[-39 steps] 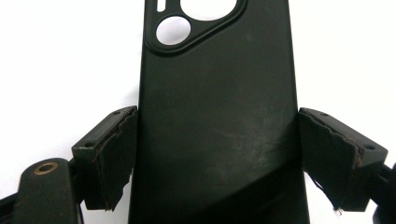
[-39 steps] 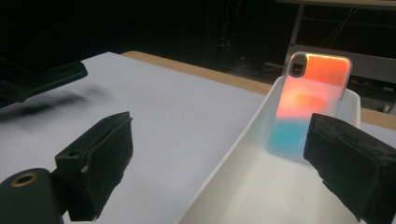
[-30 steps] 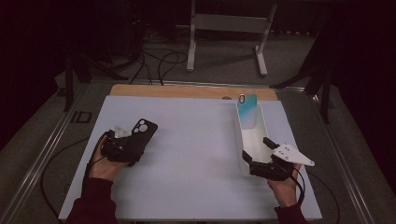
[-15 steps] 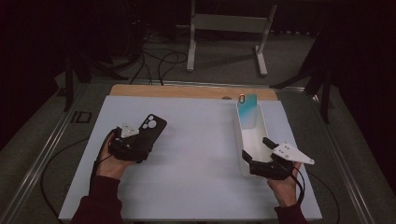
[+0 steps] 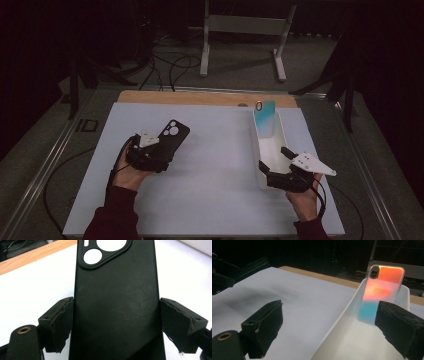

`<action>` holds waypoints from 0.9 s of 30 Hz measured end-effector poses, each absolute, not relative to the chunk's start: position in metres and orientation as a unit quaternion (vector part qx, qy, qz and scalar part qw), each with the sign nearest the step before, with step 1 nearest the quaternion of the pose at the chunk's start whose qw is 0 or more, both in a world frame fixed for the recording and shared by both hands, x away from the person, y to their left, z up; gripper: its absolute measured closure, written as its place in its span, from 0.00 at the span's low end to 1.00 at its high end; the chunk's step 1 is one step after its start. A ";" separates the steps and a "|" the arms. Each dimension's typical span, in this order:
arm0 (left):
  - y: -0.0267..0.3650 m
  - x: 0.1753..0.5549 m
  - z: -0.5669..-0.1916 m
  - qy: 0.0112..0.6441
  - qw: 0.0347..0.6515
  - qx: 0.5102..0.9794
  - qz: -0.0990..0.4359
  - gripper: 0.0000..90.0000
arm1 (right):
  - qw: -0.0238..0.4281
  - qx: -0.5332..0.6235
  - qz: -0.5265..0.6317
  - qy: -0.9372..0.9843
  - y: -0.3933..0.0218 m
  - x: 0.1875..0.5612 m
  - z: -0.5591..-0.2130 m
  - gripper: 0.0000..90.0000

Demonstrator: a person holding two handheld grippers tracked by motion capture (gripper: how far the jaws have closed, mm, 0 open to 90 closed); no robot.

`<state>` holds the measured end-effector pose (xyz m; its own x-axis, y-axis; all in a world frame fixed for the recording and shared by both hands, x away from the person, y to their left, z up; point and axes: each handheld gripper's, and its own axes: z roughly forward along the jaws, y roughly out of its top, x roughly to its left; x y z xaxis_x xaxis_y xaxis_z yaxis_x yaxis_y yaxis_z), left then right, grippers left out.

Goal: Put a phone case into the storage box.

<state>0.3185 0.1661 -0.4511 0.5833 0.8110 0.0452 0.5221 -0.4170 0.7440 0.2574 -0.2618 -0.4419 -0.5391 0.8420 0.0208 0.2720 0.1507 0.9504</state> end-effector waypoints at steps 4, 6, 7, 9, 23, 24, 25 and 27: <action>0.160 0.318 -0.450 0.401 0.355 0.819 0.205 0.18 | 0.273 0.394 0.519 0.707 -0.261 0.258 -0.442 0.09; 0.155 0.318 -0.450 0.395 0.357 0.821 0.205 0.18 | 0.273 0.394 0.518 0.708 -0.261 0.258 -0.442 0.09; 0.153 0.318 -0.450 0.393 0.357 0.822 0.206 0.18 | 0.273 0.394 0.518 0.708 -0.261 0.258 -0.442 0.09; 0.150 0.318 -0.450 0.388 0.359 0.823 0.207 0.18 | 0.272 0.394 0.519 0.708 -0.261 0.258 -0.442 0.09; 0.124 0.318 -0.450 0.357 0.378 0.831 0.196 0.18 | 0.247 0.408 0.515 0.712 -0.259 0.261 -0.442 0.09; 0.122 0.318 -0.450 0.353 0.378 0.833 0.195 0.18 | 0.248 0.408 0.514 0.712 -0.258 0.261 -0.441 0.09; 0.120 0.318 -0.450 0.349 0.379 0.834 0.195 0.18 | 0.249 0.408 0.514 0.713 -0.258 0.261 -0.441 0.09; 0.114 0.318 -0.449 0.342 0.382 0.836 0.194 0.18 | 0.247 0.408 0.513 0.713 -0.258 0.261 -0.441 0.09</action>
